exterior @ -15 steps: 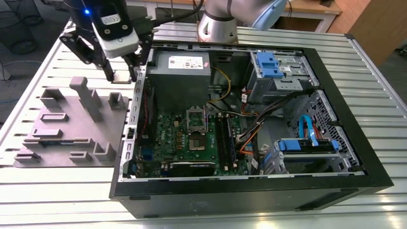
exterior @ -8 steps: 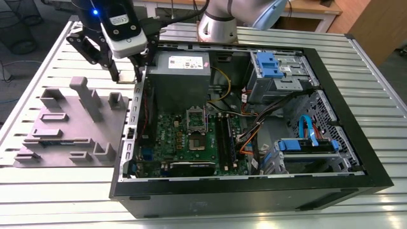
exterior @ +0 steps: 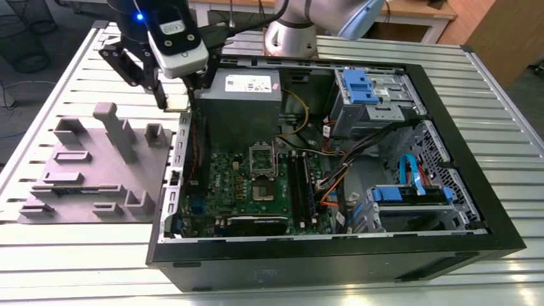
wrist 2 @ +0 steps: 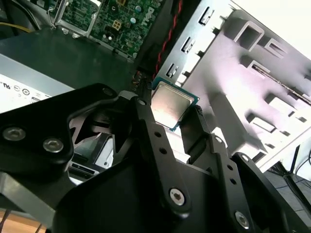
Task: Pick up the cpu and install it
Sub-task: 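Pick up the cpu and move it towards the insertion slot, then place the cpu into insertion slot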
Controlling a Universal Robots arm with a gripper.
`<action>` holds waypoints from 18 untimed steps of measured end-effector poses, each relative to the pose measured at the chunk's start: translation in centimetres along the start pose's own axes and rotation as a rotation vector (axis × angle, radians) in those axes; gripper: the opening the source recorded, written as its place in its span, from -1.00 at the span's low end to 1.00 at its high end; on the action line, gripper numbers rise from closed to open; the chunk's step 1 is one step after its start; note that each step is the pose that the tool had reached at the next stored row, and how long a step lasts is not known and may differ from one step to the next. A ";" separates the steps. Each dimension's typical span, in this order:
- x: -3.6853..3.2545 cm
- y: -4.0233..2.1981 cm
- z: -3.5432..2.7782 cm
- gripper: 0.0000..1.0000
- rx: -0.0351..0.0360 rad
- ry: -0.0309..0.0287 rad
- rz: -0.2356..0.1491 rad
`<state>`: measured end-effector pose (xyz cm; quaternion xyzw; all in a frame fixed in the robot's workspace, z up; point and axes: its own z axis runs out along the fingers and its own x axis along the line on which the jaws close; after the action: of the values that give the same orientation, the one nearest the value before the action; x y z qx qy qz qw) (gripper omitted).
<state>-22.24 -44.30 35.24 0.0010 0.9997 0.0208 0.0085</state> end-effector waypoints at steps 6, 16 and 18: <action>-0.79 0.00 0.01 -0.04 0.0001 0.0001 0.000; -2.80 0.01 0.05 -0.04 0.0000 0.0000 0.000; -3.27 0.01 0.06 -0.04 0.0000 0.0001 0.000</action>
<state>-18.97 -44.30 35.24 0.0010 0.9997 0.0208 0.0085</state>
